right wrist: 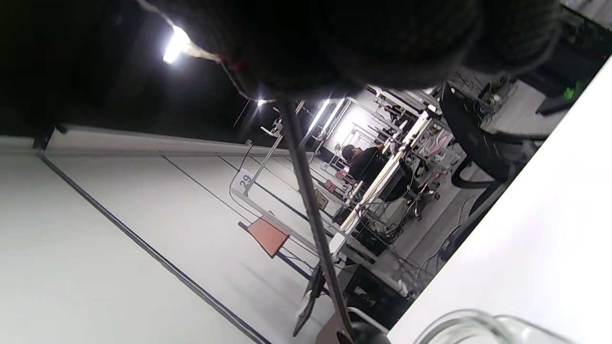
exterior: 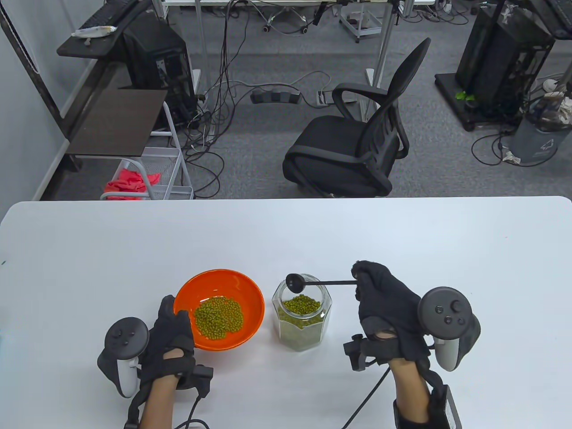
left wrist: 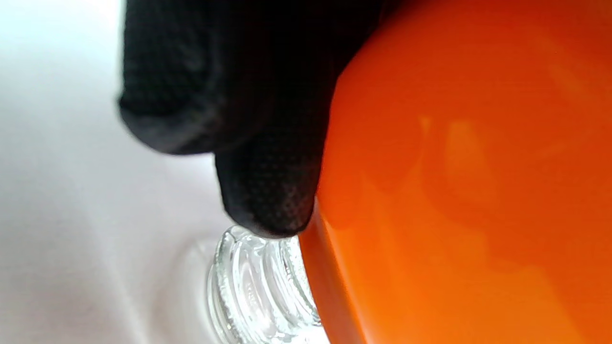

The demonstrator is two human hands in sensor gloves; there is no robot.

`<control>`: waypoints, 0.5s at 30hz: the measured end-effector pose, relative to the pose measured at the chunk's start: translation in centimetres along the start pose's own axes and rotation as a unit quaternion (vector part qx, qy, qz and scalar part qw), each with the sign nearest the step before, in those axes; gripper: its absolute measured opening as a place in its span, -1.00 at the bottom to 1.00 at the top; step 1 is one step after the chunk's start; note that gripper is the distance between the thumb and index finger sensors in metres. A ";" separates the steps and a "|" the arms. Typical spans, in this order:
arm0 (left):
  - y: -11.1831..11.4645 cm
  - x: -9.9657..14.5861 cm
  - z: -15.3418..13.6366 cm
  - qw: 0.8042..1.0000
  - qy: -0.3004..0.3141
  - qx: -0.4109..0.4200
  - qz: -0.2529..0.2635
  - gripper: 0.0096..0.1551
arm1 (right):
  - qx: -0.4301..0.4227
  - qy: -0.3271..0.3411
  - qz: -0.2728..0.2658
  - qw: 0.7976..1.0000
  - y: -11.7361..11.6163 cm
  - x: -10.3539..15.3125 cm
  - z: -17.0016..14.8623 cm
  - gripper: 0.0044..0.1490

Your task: Portion mung beans with measuring scoop (Bowl in hand)

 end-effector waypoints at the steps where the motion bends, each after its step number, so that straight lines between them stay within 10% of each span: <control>1: 0.0 0.0 0.0 1.000 0.001 0.000 0.000 -0.27 | 0.014 -0.001 0.002 1.000 -0.3 0.0 0.3 -0.52; 15: -0.4 -0.1 -0.1 1.000 -0.002 0.007 0.006 -0.27 | 0.167 -0.022 0.063 0.984 -6.3 -2.4 0.6 -0.53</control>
Point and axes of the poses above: the tracker on the back of each hand, its own z axis roughly to the thumb side, its own x axis roughly from the fingertips to the wrist, y = z × x, the point moved 5 cm from there along -x, roughly from the wrist to the fingertips, and after that the axes turned 14 degrees about z, right-handed, at the moved point
